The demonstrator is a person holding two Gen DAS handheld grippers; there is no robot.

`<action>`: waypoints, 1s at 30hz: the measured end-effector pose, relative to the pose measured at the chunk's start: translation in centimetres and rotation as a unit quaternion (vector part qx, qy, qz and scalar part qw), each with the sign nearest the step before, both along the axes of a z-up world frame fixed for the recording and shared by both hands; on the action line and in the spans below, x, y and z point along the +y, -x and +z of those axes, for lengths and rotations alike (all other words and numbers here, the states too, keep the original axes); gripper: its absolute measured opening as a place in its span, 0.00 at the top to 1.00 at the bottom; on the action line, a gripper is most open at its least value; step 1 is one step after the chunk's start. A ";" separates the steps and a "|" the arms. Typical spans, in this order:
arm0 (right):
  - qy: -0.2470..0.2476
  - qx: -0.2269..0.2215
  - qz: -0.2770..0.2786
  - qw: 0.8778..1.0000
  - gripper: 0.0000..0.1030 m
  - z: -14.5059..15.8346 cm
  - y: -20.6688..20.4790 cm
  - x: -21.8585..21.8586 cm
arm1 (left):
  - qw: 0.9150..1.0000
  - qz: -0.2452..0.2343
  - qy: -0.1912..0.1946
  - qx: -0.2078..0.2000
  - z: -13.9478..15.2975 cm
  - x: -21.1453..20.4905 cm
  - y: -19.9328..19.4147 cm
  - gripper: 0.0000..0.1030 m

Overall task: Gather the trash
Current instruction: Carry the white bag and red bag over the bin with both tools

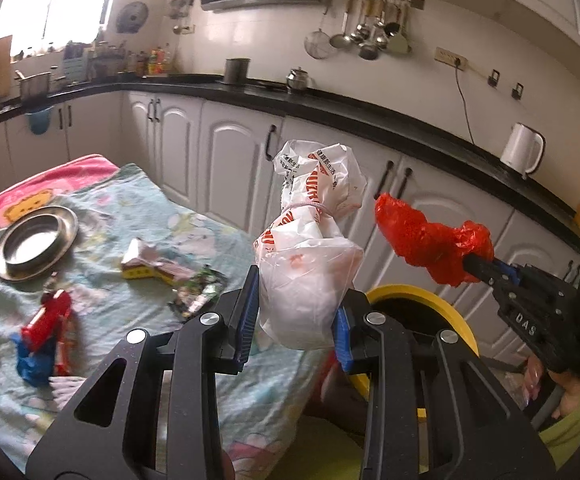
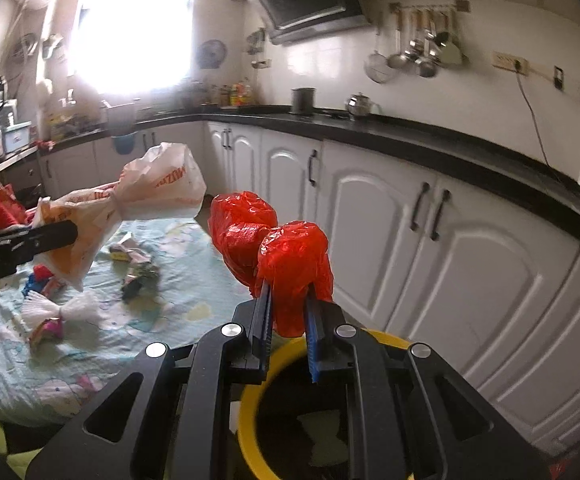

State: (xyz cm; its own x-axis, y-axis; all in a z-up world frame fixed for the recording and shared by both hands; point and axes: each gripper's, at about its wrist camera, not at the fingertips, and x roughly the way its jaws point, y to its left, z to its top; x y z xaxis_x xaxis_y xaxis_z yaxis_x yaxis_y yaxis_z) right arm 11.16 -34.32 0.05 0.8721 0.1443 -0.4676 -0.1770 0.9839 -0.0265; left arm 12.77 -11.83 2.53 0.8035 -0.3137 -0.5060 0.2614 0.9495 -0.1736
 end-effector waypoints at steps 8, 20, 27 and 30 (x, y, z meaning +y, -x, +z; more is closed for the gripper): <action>-0.021 0.021 -0.043 0.999 0.87 -1.3 0.2 -3.9 | 0.999 -0.047 -0.019 0.015 -1.9 -4.0 -0.2 0.76; -0.041 0.041 -0.093 0.994 0.87 -3.0 0.8 -8.4 | 0.994 -0.091 -0.039 0.045 -4.6 -8.0 0.0 0.76; -0.055 0.050 -0.120 0.990 0.87 -3.8 0.6 -10.1 | 0.991 -0.110 -0.048 0.062 -6.1 -9.2 -0.2 0.76; -0.059 0.053 -0.125 0.989 0.87 -4.0 0.5 -10.5 | 0.989 -0.120 -0.053 0.068 -6.6 -9.9 -0.2 0.76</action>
State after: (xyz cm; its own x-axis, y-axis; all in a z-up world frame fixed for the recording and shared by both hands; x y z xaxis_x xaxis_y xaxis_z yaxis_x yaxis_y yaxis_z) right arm 10.69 -44.78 -3.95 0.8346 -0.0108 -0.5507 0.0767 0.9924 0.0967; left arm 12.97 -21.73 -4.08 0.6348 -0.4254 -0.6450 0.4617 0.8782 -0.1249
